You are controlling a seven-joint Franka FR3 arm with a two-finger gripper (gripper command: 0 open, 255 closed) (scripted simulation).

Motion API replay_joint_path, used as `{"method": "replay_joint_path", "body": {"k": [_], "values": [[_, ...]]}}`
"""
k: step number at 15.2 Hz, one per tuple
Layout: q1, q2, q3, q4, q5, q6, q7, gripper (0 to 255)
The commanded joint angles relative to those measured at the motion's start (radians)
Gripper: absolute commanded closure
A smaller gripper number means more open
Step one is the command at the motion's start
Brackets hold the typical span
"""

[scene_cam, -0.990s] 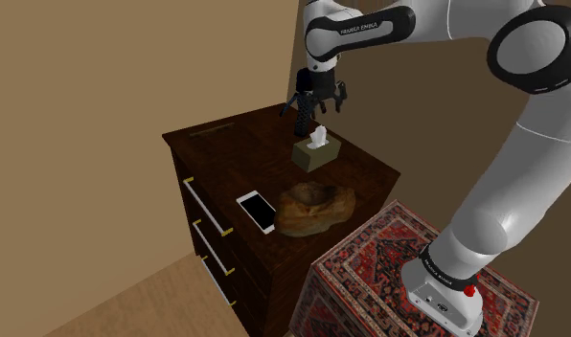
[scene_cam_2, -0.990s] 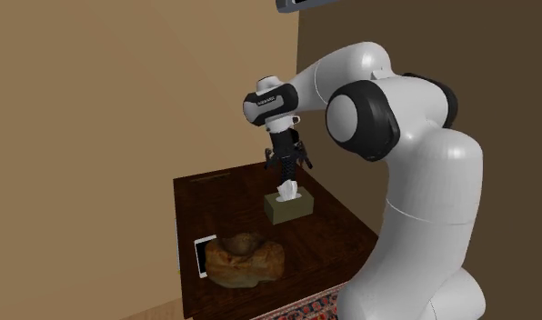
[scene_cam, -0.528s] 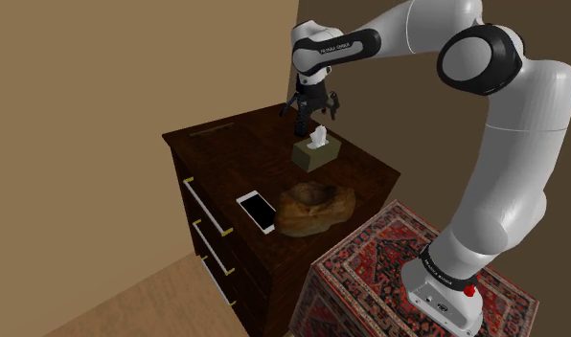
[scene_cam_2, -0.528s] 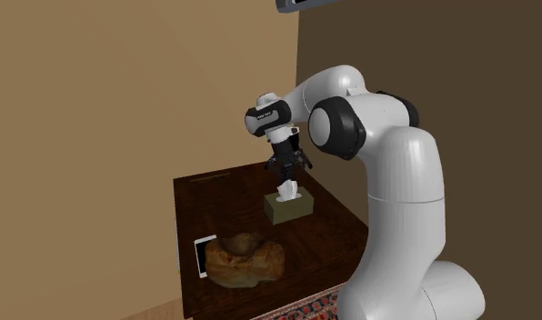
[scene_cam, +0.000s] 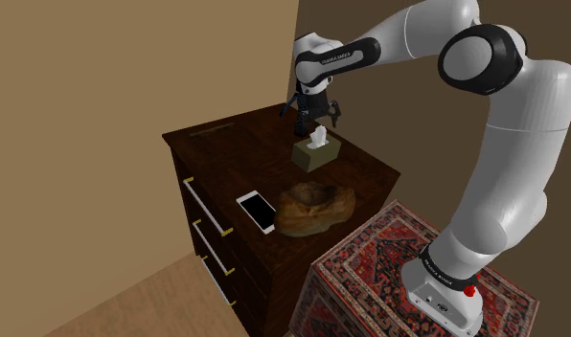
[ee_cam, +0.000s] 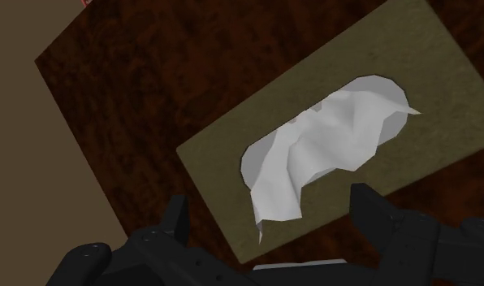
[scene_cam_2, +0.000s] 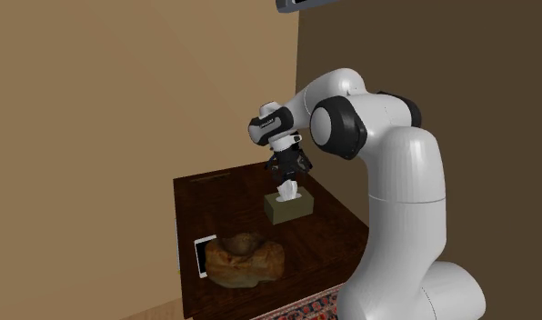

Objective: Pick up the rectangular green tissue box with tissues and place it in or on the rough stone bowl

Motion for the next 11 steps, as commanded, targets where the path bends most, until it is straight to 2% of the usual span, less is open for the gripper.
{"method": "replay_joint_path", "body": {"k": [1, 5, 6, 11], "values": [[0.0, 0.0, 0.0, -0.003, 0.0, 0.003, 0.0, 0], [0.0, 0.0, 0.0, -0.002, 0.0, 0.003, 0.0, 0], [0.0, 0.0, 0.0, -0.002, 0.0, 0.003, 0.0, 255], [0.0, -0.002, 0.0, -0.003, 0.0, 0.001, 0.0, 255]]}}
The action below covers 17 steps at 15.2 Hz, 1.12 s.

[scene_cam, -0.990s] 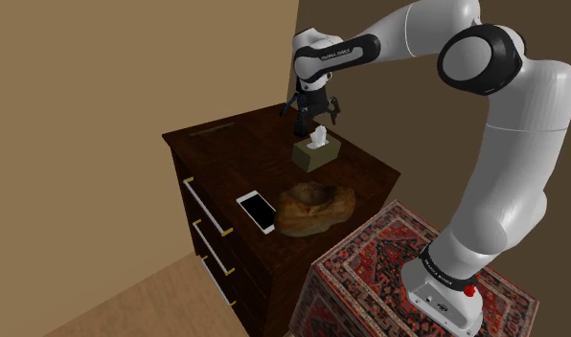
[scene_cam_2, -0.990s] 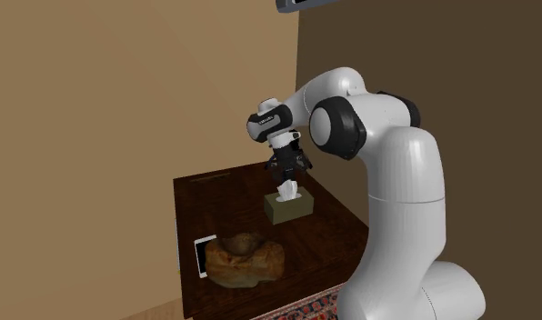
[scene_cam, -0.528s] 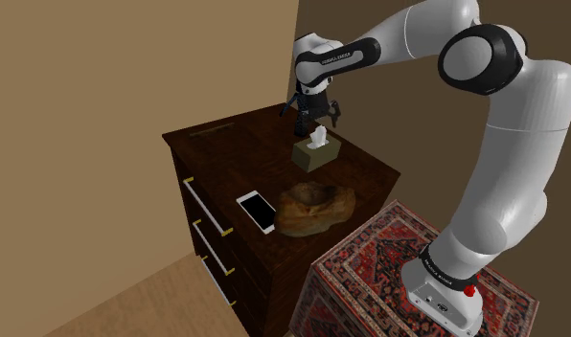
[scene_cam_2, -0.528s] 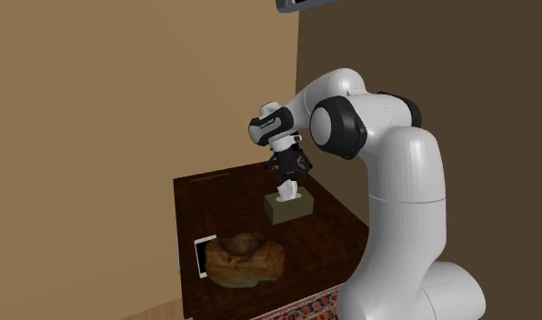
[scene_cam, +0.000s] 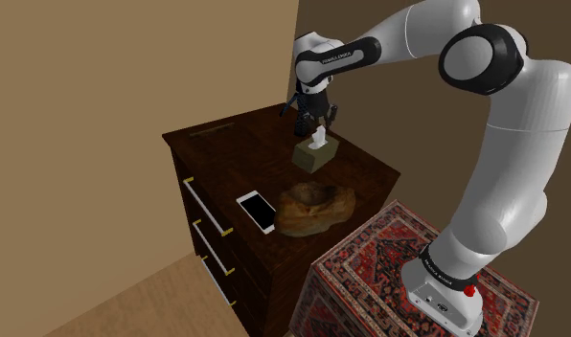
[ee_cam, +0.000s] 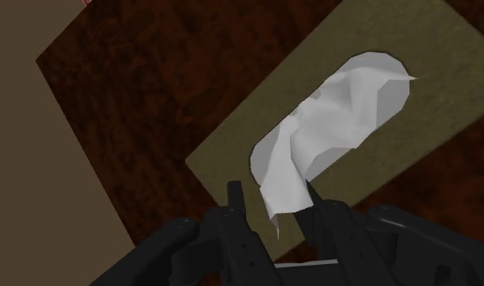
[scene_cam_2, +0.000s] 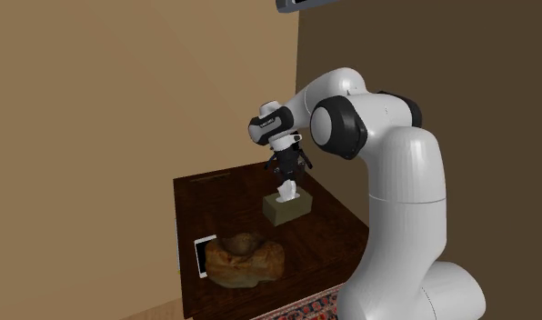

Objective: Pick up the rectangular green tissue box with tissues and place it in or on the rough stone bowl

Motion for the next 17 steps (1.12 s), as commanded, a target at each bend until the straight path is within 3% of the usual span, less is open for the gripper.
{"method": "replay_joint_path", "body": {"k": [1, 4, 17], "values": [[0.001, 0.004, 0.001, -0.001, 0.002, 0.0, 0.0, 255], [0.0, 0.003, 0.0, -0.003, 0.001, 0.002, -0.001, 255], [0.004, -0.044, 0.004, 0.104, 0.012, -0.148, -0.037, 255]]}}
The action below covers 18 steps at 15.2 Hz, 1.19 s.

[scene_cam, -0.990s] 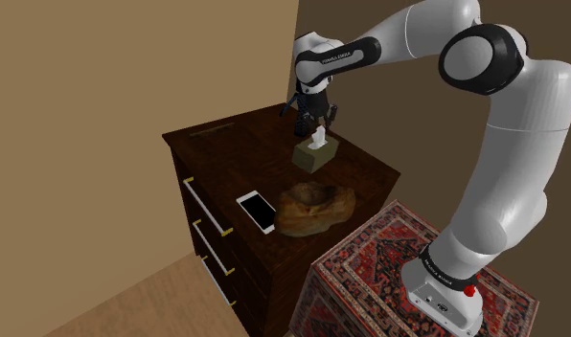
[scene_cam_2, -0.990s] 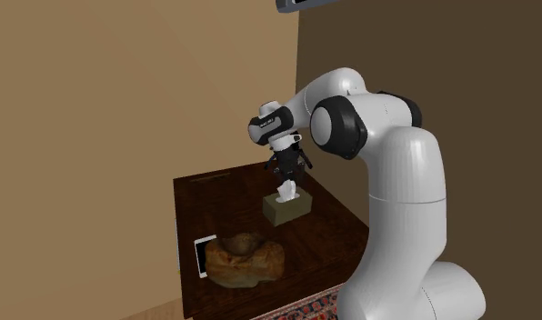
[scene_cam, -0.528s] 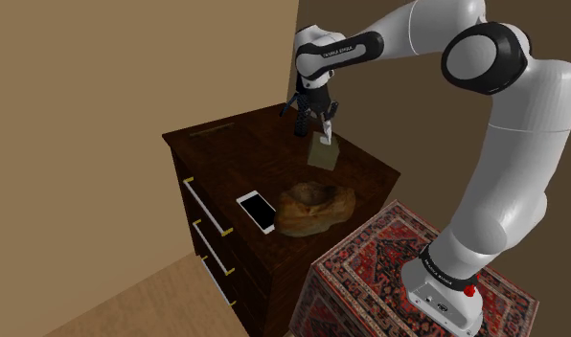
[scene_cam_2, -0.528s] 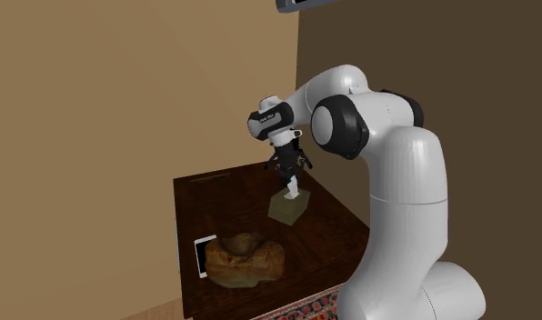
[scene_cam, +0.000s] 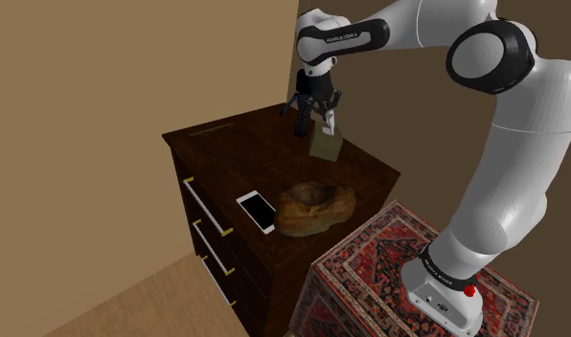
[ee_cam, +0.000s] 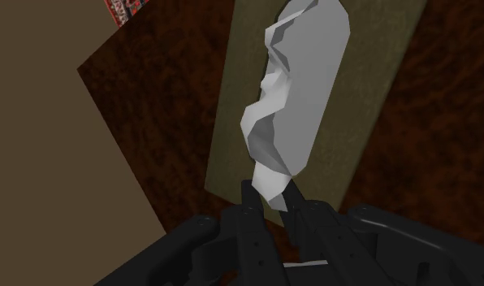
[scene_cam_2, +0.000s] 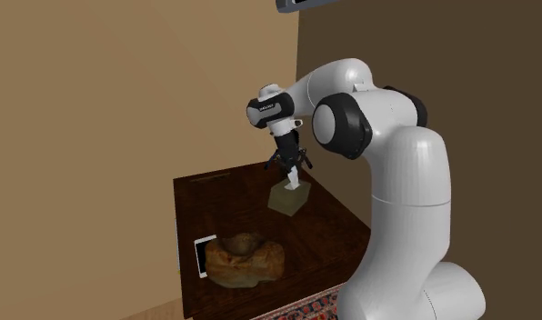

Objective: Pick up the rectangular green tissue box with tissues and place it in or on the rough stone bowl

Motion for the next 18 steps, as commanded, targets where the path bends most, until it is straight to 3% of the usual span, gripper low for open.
{"method": "replay_joint_path", "body": {"k": [1, 18], "values": [[0.001, -0.006, 0.0, 0.017, 0.001, -0.022, -0.005, 255], [0.014, -0.006, 0.001, 0.242, -0.002, -0.243, -0.053, 255]]}}
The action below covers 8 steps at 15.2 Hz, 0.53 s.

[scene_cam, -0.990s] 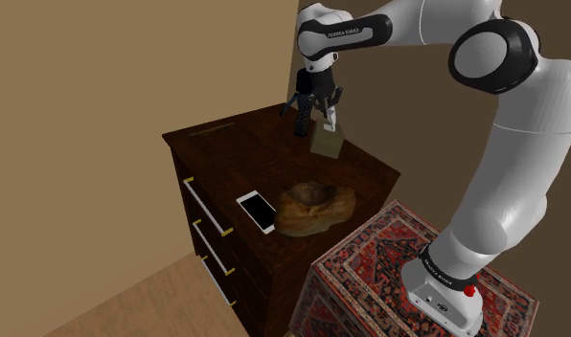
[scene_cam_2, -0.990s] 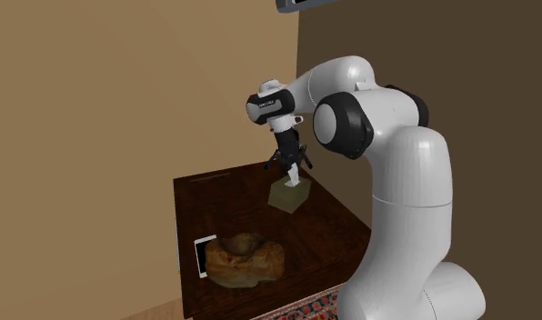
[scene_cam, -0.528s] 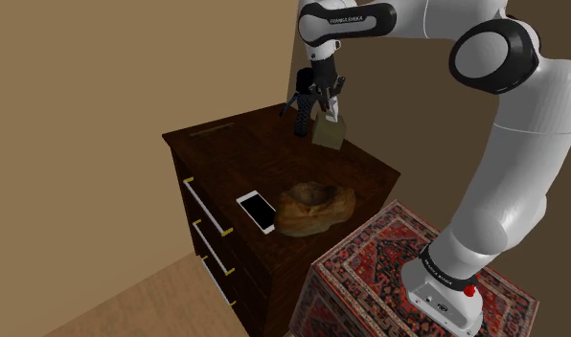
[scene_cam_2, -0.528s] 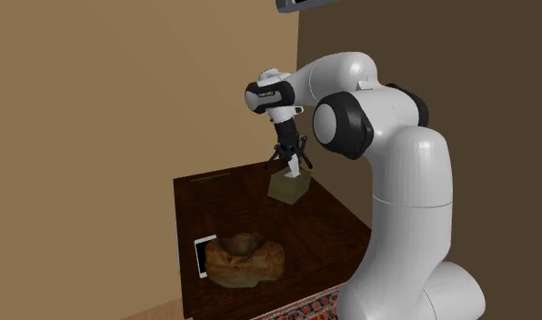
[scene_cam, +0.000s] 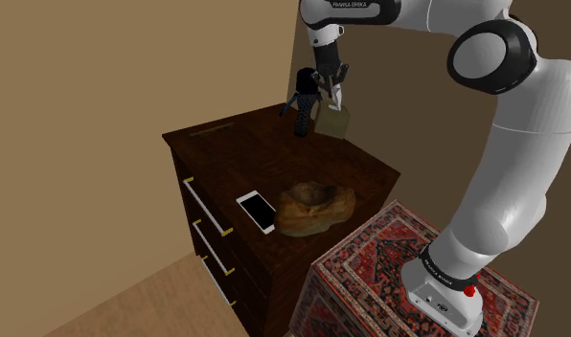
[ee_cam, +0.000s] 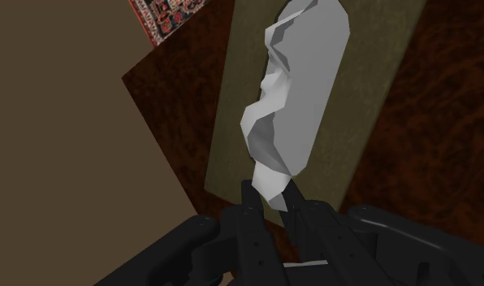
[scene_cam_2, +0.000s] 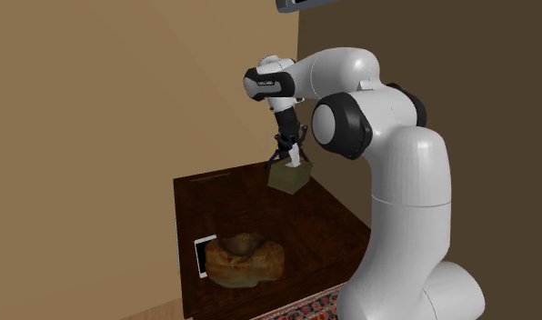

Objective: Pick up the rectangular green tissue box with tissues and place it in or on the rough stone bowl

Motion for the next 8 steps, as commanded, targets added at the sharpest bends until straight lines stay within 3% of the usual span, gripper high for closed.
{"method": "replay_joint_path", "body": {"k": [1, 8], "values": [[0.003, 0.002, 0.0, 0.032, -0.001, -0.03, -0.006, 255], [0.013, 0.03, -0.001, 0.169, -0.011, -0.136, -0.029, 255]]}}
